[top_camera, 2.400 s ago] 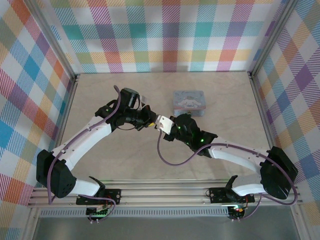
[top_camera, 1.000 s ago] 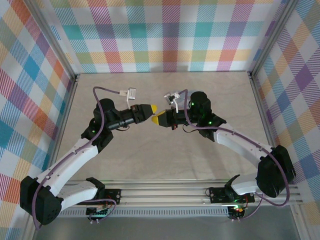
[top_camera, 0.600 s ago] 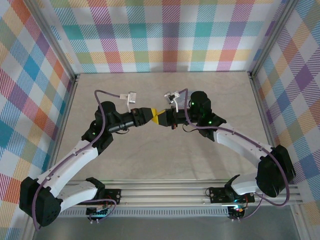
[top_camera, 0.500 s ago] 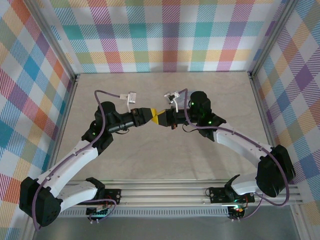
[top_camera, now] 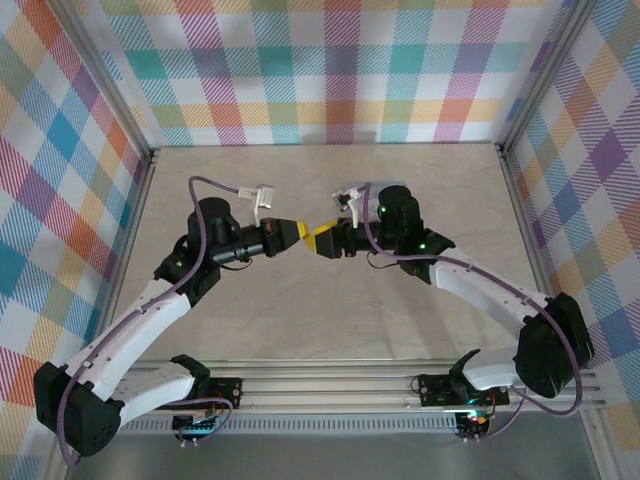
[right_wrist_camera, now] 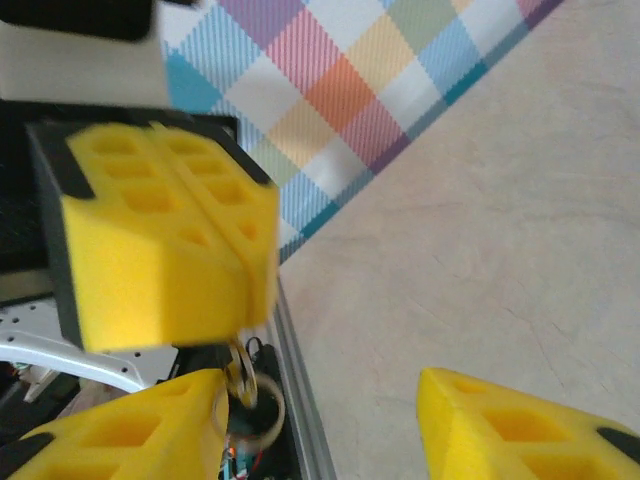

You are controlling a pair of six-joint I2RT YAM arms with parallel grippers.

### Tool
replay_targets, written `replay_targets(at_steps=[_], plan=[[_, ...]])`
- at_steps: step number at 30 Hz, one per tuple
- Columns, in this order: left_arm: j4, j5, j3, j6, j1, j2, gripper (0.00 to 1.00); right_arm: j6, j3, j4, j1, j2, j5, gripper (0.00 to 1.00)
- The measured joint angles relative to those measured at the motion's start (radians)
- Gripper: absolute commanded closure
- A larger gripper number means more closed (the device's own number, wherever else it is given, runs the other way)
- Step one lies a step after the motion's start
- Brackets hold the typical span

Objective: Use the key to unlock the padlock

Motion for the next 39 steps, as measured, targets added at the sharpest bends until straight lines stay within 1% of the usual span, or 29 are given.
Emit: replay_targets(at_steps=[5, 10, 16, 20, 22, 26, 29, 31, 33, 36, 39], plan=[[-0.245, -0.018, 0.178, 0.174, 0.0, 0.043, 1.0, -0.087, -0.002, -0.131, -0.007, -0.089, 0.021, 0.49], [-0.419, 0.015, 0.327, 0.324, 0.0, 0.13, 1.0, -0.126, -0.002, -0.178, -0.019, -0.128, -0.026, 0.49], [-0.517, 0.125, 0.392, 0.42, 0.0, 0.225, 1.0, -0.088, 0.0, -0.142, -0.019, -0.085, -0.125, 0.49], [-0.529, 0.185, 0.394, 0.434, 0.0, 0.243, 1.0, -0.043, 0.001, -0.084, -0.019, -0.051, -0.159, 0.5], [-0.531, 0.208, 0.394, 0.439, 0.0, 0.244, 1.0, -0.023, 0.001, -0.057, -0.019, -0.043, -0.169, 0.53], [-0.531, 0.246, 0.394, 0.447, 0.0, 0.244, 1.0, 0.008, 0.003, -0.014, -0.019, -0.032, -0.182, 0.63], [-0.531, 0.256, 0.394, 0.449, 0.0, 0.245, 1.0, 0.034, 0.003, 0.018, -0.019, -0.022, -0.194, 0.77], [-0.53, 0.257, 0.394, 0.449, 0.002, 0.246, 1.0, 0.054, 0.002, 0.045, -0.019, -0.017, -0.202, 0.92], [-0.528, 0.256, 0.393, 0.449, 0.006, 0.246, 1.0, 0.071, 0.0, 0.068, -0.019, -0.013, -0.208, 1.0], [-0.512, 0.252, 0.391, 0.441, 0.009, 0.246, 1.0, 0.088, -0.005, 0.1, -0.019, -0.01, -0.206, 1.0], [-0.473, 0.235, 0.367, 0.409, 0.009, 0.241, 0.95, 0.108, -0.034, 0.15, -0.019, -0.01, -0.183, 1.0]])
